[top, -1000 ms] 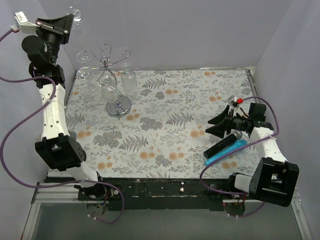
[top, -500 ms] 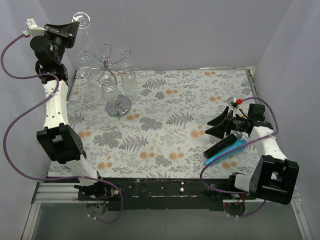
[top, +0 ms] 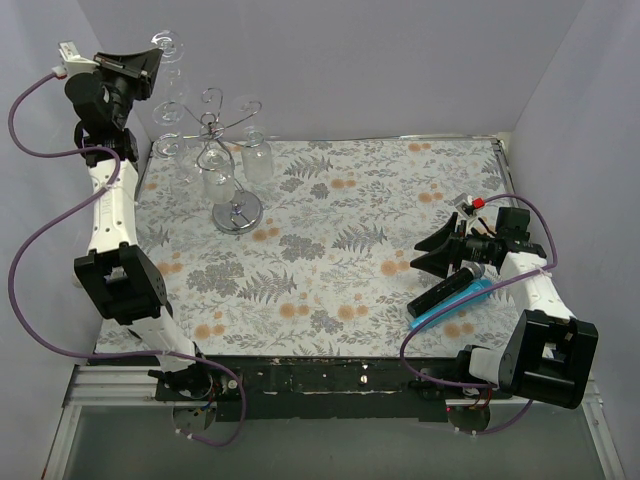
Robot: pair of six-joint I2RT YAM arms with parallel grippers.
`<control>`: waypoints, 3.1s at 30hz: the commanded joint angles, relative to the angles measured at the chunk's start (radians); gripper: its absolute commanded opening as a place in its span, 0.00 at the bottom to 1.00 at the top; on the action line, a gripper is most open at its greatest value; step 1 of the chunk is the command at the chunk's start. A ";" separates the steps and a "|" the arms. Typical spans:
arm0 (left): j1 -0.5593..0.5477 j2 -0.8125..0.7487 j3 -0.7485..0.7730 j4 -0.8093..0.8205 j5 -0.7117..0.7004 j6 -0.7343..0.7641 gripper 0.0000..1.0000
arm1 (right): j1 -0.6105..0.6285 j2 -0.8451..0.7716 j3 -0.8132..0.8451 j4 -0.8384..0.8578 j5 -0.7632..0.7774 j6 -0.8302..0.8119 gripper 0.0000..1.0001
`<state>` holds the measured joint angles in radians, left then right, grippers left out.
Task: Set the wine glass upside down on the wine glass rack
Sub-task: Turn the wine glass upside down at the wine rack.
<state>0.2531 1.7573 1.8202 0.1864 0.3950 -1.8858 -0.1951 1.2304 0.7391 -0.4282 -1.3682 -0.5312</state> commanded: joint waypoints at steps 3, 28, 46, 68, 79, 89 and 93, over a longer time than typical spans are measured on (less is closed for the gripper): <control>-0.020 -0.012 0.010 -0.008 -0.008 0.020 0.00 | -0.003 0.001 0.045 -0.030 -0.037 -0.035 0.79; -0.064 0.014 0.048 -0.157 -0.036 0.065 0.00 | -0.003 0.004 0.055 -0.060 -0.045 -0.066 0.79; -0.074 -0.018 0.034 -0.212 -0.024 0.106 0.00 | -0.004 0.003 0.060 -0.073 -0.042 -0.078 0.79; -0.087 -0.067 -0.028 -0.228 0.001 0.132 0.00 | -0.003 0.001 0.062 -0.081 -0.042 -0.088 0.79; -0.098 -0.093 -0.058 -0.228 0.013 0.139 0.00 | -0.003 0.001 0.063 -0.086 -0.040 -0.092 0.79; -0.110 -0.104 -0.062 -0.228 0.024 0.145 0.00 | -0.003 0.001 0.068 -0.098 -0.042 -0.099 0.79; -0.117 -0.105 -0.062 -0.228 0.028 0.146 0.00 | -0.003 -0.002 0.069 -0.099 -0.043 -0.102 0.79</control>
<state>0.1585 1.7554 1.7542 -0.0834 0.3824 -1.7435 -0.1951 1.2335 0.7635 -0.5140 -1.3876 -0.6098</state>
